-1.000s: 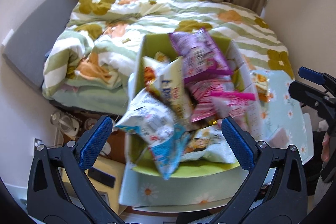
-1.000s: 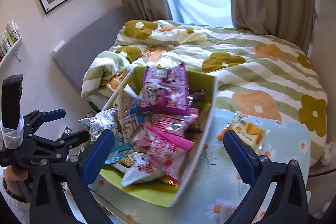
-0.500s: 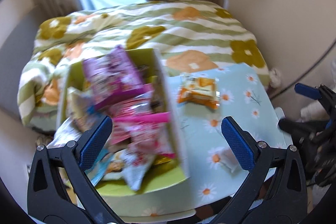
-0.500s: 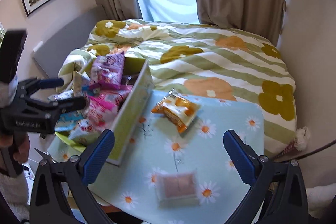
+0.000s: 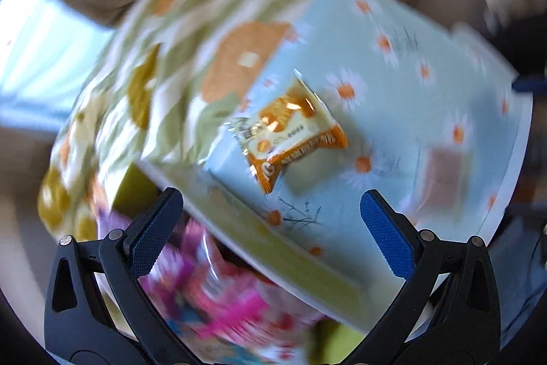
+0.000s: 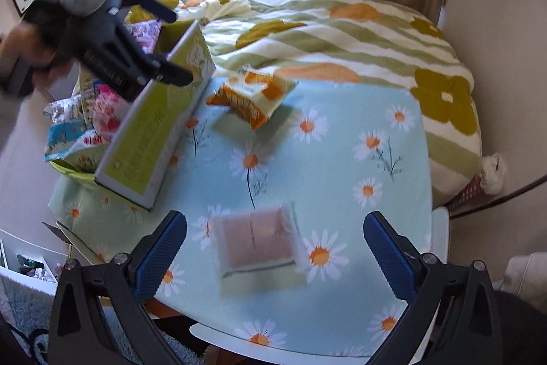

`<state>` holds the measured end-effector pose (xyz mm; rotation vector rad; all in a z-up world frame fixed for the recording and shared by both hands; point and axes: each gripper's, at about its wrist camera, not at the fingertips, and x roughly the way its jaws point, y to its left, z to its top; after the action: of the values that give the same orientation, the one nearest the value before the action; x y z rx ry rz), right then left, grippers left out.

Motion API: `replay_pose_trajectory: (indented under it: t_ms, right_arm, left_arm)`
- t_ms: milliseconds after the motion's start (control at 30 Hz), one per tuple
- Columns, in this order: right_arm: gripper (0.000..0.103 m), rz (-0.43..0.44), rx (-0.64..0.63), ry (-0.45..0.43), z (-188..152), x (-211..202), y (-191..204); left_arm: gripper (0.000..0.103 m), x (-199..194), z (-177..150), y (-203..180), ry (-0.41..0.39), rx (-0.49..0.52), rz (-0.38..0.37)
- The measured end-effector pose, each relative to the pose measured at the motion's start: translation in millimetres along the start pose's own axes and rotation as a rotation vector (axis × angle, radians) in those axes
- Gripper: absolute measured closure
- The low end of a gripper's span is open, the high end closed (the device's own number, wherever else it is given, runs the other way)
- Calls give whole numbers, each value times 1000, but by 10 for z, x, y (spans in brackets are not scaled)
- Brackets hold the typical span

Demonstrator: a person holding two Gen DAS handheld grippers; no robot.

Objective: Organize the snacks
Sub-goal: 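Grasp the orange cake packet with the left tool while the right tool grasps the clear bread bag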

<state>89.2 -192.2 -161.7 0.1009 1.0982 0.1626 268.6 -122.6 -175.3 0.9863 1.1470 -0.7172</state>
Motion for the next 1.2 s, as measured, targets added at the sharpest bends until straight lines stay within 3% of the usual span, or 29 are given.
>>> replay_pose_trajectory:
  t_ms: [200, 433, 700, 767, 967, 1200]
  right_arm:
    - [0, -7, 56, 40, -249, 309, 24]
    - [0, -69, -27, 53, -389, 565, 228]
    - [0, -62, -76, 70, -451, 835, 304]
    - [0, -99, -134, 76, -461, 912, 349]
    - [0, -90, -223, 97, -456, 1118, 396]
    - [0, 13, -168, 106, -420, 1256, 256]
  left_arm:
    - [0, 587, 365, -55, 166, 297, 51]
    - [0, 1045, 552, -68, 241, 455, 58]
    - [0, 1345, 579, -185, 272, 532, 47]
    - [2, 1419, 605, -182, 281, 529, 38]
    - [35, 1602, 615, -254, 311, 525, 21]
    - [42, 1527, 579, -317, 283, 480, 2]
